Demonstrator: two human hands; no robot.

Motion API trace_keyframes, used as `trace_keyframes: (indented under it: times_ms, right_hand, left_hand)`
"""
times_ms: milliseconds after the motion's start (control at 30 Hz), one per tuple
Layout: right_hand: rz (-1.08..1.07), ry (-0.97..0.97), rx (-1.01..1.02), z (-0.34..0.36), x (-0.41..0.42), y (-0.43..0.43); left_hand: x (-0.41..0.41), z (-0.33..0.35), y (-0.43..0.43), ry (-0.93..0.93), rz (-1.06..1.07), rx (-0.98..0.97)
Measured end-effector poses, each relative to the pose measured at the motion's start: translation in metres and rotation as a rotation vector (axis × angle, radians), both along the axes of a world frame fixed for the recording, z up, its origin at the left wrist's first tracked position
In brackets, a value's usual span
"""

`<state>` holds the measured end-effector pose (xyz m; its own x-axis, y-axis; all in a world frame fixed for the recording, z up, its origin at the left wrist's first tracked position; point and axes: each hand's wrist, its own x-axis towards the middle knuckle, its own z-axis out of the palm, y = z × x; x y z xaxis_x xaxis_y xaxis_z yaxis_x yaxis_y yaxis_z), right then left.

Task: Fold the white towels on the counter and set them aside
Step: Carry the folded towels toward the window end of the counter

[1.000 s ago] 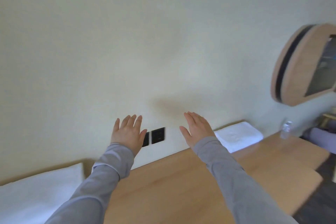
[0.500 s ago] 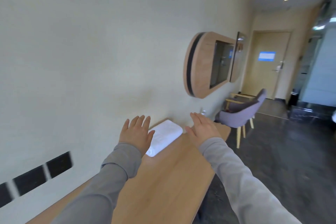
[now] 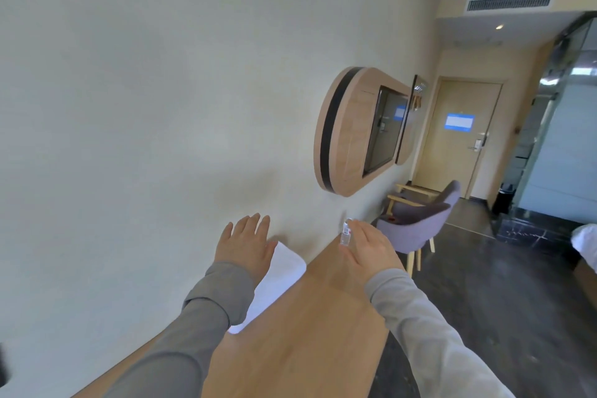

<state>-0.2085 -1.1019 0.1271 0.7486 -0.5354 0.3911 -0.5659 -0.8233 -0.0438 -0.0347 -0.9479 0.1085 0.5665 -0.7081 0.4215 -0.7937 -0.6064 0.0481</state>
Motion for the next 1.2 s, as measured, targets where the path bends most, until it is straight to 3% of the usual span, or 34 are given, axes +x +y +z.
trace_keyframes:
  times_ms: [467, 900, 1200]
  right_hand:
    - [0.237, -0.031, 0.093, -0.021, 0.114, -0.089]
    - [0.510, 0.010, 0.151, -0.029, 0.160, -0.244]
    - [0.681, 0.077, 0.243, -0.079, 0.208, -0.259]
  left_hand:
    - [0.074, -0.015, -0.054, -0.004, 0.220, 0.047]
    - [0.063, -0.022, -0.168, -0.046, 0.557, -0.006]
    - [0.070, -0.063, -0.174, 0.001, 0.712, 0.030]
